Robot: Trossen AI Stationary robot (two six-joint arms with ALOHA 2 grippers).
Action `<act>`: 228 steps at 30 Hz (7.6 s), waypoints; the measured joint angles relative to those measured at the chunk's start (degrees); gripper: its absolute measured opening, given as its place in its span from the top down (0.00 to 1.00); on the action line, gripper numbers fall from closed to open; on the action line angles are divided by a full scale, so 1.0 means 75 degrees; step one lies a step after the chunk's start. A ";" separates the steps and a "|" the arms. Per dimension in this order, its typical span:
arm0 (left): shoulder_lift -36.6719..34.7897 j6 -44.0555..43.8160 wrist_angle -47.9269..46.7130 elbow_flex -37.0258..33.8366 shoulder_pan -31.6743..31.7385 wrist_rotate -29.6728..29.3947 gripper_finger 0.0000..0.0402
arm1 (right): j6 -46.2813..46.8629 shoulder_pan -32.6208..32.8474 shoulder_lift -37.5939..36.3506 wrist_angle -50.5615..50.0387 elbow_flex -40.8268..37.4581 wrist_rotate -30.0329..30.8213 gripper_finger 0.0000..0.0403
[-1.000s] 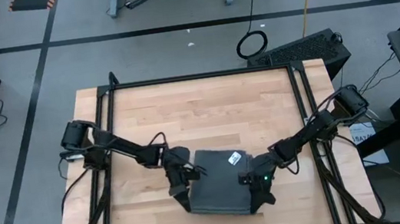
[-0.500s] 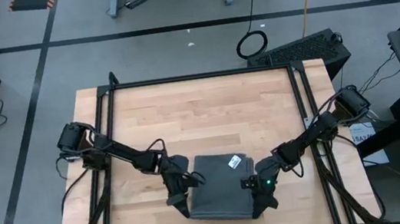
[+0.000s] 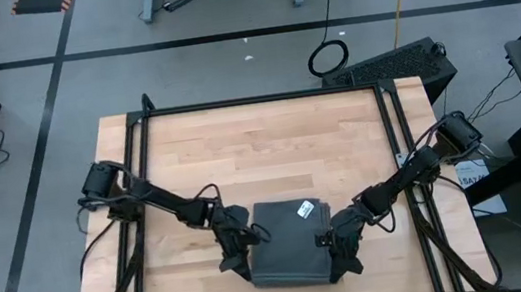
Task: Roll towel
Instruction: Roll the gray towel on the center of table
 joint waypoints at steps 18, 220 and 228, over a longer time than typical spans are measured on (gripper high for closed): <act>0.0899 -0.1248 0.0620 0.0023 -0.0032 -0.1046 0.97 | -0.1360 0.0008 0.0066 -0.1719 -0.0012 0.0963 0.97; 0.0459 0.1545 -0.3575 0.2710 -0.2021 -0.6151 0.95 | -0.1409 0.2714 0.0062 -0.4047 0.1134 0.5821 0.99; 0.0253 0.0123 -0.2503 0.2710 -0.1593 -0.3877 0.96 | -0.0841 0.2410 -0.0879 -0.3931 0.1134 0.4791 0.99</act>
